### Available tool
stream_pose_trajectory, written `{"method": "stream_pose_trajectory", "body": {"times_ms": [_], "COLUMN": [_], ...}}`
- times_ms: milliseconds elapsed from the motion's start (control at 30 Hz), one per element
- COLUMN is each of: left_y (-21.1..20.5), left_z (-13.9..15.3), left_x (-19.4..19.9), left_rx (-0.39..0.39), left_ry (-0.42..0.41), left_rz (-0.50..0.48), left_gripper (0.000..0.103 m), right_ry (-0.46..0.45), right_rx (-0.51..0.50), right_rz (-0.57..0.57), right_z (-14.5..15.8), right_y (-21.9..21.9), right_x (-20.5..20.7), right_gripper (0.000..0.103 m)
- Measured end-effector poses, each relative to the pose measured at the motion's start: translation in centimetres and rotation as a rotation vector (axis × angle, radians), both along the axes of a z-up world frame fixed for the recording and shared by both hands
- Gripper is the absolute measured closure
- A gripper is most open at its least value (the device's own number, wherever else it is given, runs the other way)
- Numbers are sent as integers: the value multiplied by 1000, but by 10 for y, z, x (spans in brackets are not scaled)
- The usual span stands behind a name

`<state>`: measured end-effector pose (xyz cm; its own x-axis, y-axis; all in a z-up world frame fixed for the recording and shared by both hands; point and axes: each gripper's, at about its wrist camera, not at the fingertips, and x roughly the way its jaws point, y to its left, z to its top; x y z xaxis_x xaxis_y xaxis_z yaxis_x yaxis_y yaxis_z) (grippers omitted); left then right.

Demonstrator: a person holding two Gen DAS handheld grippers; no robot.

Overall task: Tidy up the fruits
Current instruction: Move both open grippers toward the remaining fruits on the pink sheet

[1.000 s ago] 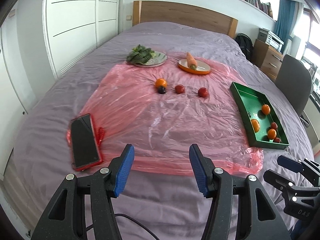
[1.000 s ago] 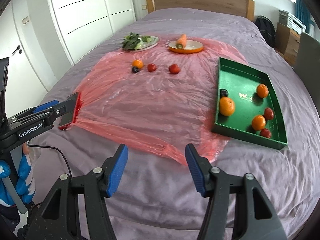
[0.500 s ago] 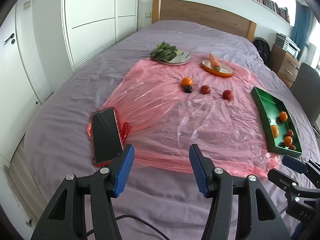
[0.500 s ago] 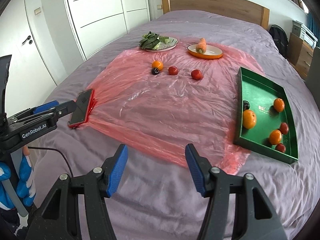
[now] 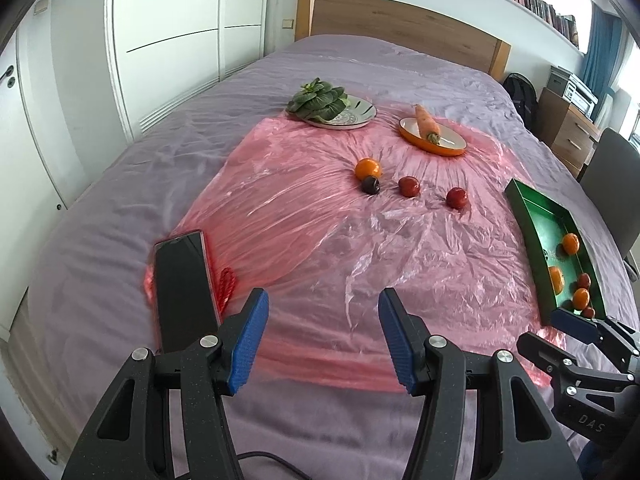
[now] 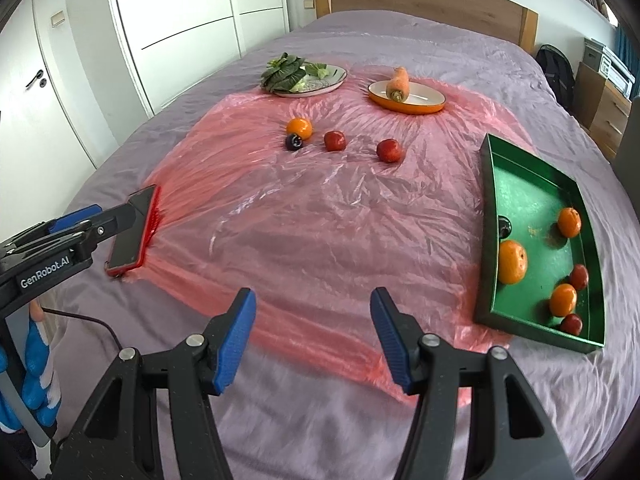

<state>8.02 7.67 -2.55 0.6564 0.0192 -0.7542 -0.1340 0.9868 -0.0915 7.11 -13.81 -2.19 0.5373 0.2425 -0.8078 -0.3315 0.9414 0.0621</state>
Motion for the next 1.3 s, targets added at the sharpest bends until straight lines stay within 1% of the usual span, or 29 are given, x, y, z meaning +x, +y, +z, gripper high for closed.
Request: {"method": "stream_pose_trajectory", "body": {"times_ms": [233, 500, 600, 667, 1000, 1067, 1167, 1300], "left_y": [-7, -15, -18, -19, -17, -13, -2, 2], "left_z": [-12, -28, -33, -37, -53, -56, -60, -66], "left_x": [25, 57, 69, 76, 111, 118, 134, 159], "left_rx": [-2, -9, -9, -10, -18, -31, -76, -117], "left_ry": [15, 33, 39, 42, 52, 50, 47, 45], "left_rz": [-22, -42, -47, -49, -41, -29, -8, -12], "left_gripper": [49, 49, 48, 46, 45, 45, 45, 45], "right_ry": [24, 46, 46, 44, 35, 33, 27, 15], "right_rx": [-14, -24, -29, -32, -18, -16, -12, -2], "right_rz": [-24, -42, -45, -45, -41, -39, -41, -53], "right_z": [-15, -31, -34, -36, -41, -42, -43, -44], "right_y": [-6, -12, -12, -11, -7, -6, -6, -7], "right_x": [26, 55, 66, 73, 113, 121, 135, 157], "right_gripper": [0, 0, 0, 0, 0, 0, 0, 0]}}
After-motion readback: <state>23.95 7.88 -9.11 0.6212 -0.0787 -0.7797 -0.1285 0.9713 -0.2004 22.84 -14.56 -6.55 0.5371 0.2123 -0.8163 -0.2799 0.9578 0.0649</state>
